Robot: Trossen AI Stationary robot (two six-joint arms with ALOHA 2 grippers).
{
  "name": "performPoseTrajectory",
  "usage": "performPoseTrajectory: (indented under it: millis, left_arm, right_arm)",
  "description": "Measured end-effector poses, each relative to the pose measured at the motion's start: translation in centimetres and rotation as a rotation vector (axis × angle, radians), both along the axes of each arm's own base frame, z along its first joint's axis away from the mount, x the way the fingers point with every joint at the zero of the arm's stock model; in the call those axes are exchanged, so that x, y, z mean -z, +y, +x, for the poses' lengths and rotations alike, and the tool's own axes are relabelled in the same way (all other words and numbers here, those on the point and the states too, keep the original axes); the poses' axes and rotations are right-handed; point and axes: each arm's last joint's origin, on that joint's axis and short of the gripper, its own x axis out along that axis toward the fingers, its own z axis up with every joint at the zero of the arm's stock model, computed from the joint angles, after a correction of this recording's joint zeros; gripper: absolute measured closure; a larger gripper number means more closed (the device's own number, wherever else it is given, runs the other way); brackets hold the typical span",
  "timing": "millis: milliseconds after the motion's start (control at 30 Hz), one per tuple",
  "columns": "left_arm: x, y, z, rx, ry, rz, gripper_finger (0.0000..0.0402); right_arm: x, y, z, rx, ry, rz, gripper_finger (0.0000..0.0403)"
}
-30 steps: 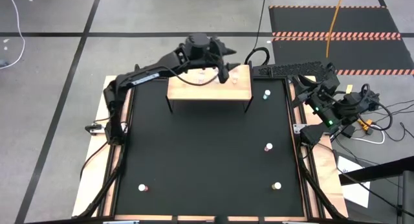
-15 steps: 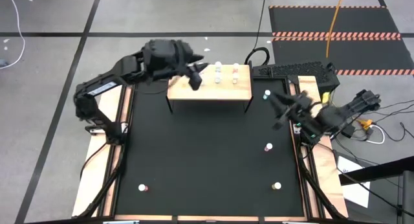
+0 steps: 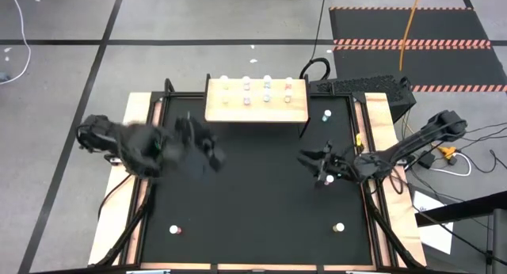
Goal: Pick and place medicine bottles onto shelf by color
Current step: Put the orange pill bottle on the shelf aligned with the other orange pill bottle
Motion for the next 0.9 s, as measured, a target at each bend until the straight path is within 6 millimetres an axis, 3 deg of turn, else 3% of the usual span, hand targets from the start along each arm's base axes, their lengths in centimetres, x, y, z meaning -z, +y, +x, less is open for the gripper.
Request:
performPoseTrajectory:
  millis: [133,267,367,533,667,900]
  left_arm:
    - [4.3,-3.6,-1.3,-0.070,-0.049,-0.152,0.0369]
    - [7.4,-6.4,-2.3,-0.093,-0.104,-0.265,0.0311]
    - [8.4,-7.8,-1.7,-0.048,-0.177,-0.319,0.0261]
    - [9.1,-8.5,0.0,0.095,-0.214,-0.296,0.0195]
    - [8.5,-8.4,0.8,0.244,-0.163,-0.323,0.0168]
    - [8.4,-10.1,-0.4,0.395,-0.079,-0.394,0.0163]
  right_arm:
    - [1.4,-0.3,0.0,-0.014,0.036,0.020,0.0261]
    - [1.9,-0.4,-0.2,-0.089,0.059,0.121,0.0261]
    - [2.5,-0.6,-0.7,-0.129,0.121,0.215,0.0264]
    - [3.6,-1.0,-1.4,-0.212,0.389,0.353,0.0290]
    - [1.2,-0.9,-1.0,-0.214,0.452,0.353,0.0316]
    - [-7.7,-0.6,0.5,-0.109,0.486,0.177,0.0336]
